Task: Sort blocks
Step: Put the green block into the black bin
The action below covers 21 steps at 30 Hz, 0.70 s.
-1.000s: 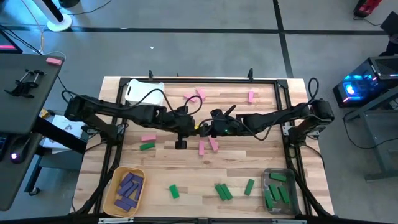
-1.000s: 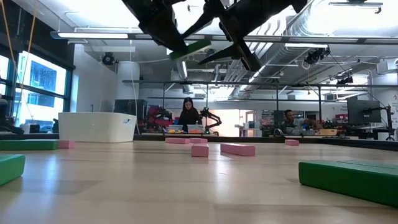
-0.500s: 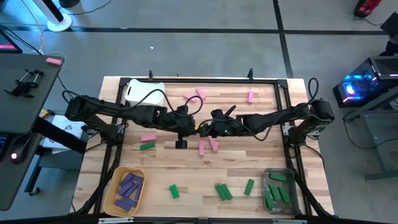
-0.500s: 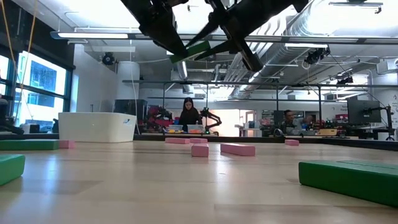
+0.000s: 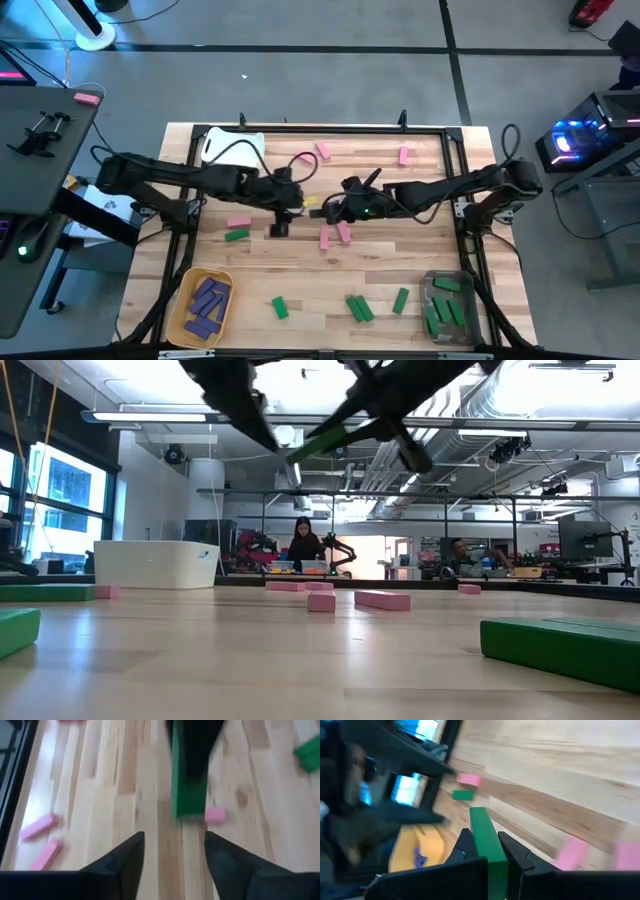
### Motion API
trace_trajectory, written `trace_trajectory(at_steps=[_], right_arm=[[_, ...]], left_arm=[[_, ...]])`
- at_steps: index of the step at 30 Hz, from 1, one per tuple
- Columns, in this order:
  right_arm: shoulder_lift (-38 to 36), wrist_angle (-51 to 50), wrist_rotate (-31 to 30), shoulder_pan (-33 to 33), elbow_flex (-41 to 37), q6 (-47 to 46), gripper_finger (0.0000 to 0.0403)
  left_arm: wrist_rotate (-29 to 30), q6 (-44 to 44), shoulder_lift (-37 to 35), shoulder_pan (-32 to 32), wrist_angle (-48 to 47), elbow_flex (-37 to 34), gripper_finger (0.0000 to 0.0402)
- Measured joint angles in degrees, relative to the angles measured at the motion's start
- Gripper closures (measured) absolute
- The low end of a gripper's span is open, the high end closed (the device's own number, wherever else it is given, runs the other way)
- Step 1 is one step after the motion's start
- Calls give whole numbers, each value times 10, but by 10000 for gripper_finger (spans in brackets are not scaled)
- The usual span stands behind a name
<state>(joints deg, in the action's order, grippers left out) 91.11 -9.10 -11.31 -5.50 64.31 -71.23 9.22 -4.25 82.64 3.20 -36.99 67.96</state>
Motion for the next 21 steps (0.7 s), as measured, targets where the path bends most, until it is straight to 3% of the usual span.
trace_trajectory(at_steps=[5,8,11,15,21], right_arm=[[-60,-111,-1,0,0,14,400],[-110,-206,0,-22,0,15,400],[-159,-304,14,-69,0,-18,401],[-195,-377,92,-164,0,-110,401],[-186,-393,148,-358,-12,-353,402]], left_arm=[[6,28,-60,-4,-95,-1,174],[9,73,-115,-11,-85,-31,169],[10,119,-177,-20,-4,-94,169],[-14,203,-235,-33,158,-197,169],[-85,337,-230,-40,368,-286,169]])
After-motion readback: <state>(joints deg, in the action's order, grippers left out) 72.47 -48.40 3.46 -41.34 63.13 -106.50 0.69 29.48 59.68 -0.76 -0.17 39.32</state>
